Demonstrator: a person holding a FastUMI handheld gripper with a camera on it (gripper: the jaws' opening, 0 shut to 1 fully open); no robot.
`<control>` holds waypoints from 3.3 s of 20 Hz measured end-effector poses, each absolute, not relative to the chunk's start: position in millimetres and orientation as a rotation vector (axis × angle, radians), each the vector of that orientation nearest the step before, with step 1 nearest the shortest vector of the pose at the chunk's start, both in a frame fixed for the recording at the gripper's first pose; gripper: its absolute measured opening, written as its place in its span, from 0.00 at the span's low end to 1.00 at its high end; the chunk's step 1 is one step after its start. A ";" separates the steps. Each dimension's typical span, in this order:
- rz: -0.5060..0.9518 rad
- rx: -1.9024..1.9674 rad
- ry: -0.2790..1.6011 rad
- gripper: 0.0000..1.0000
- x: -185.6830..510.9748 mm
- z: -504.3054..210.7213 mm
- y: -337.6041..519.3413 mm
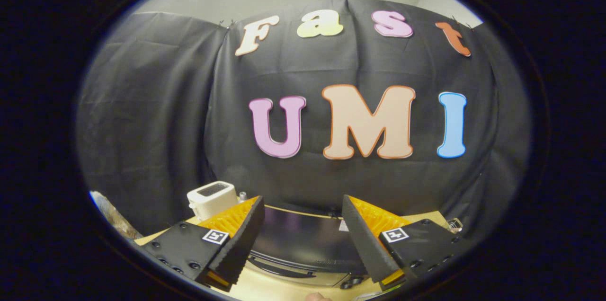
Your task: Open the toaster oven, put the food inside, and close the toaster oven door.
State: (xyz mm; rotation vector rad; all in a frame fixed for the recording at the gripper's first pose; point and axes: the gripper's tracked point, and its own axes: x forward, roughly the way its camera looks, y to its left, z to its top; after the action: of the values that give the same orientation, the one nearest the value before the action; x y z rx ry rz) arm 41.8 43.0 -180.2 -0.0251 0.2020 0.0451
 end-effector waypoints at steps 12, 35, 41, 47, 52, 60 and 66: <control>0.040 -0.072 0.446 1.00 36.4 -323.8 49.8; 0.189 0.058 0.733 0.99 -96.8 -411.7 81.2; 0.227 0.027 0.805 1.00 -120.7 -442.7 90.5; 0.258 -0.045 0.852 1.00 -133.0 -473.8 95.3; 0.246 -0.019 0.917 1.00 -139.0 -497.0 96.5; 0.260 0.023 0.876 1.00 -133.5 -484.4 91.7; 0.167 0.093 0.754 1.00 -101.7 -436.1 48.0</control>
State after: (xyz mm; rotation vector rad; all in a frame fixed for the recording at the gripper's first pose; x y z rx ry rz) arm -101.7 48.0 -436.1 0.0933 0.7539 0.1666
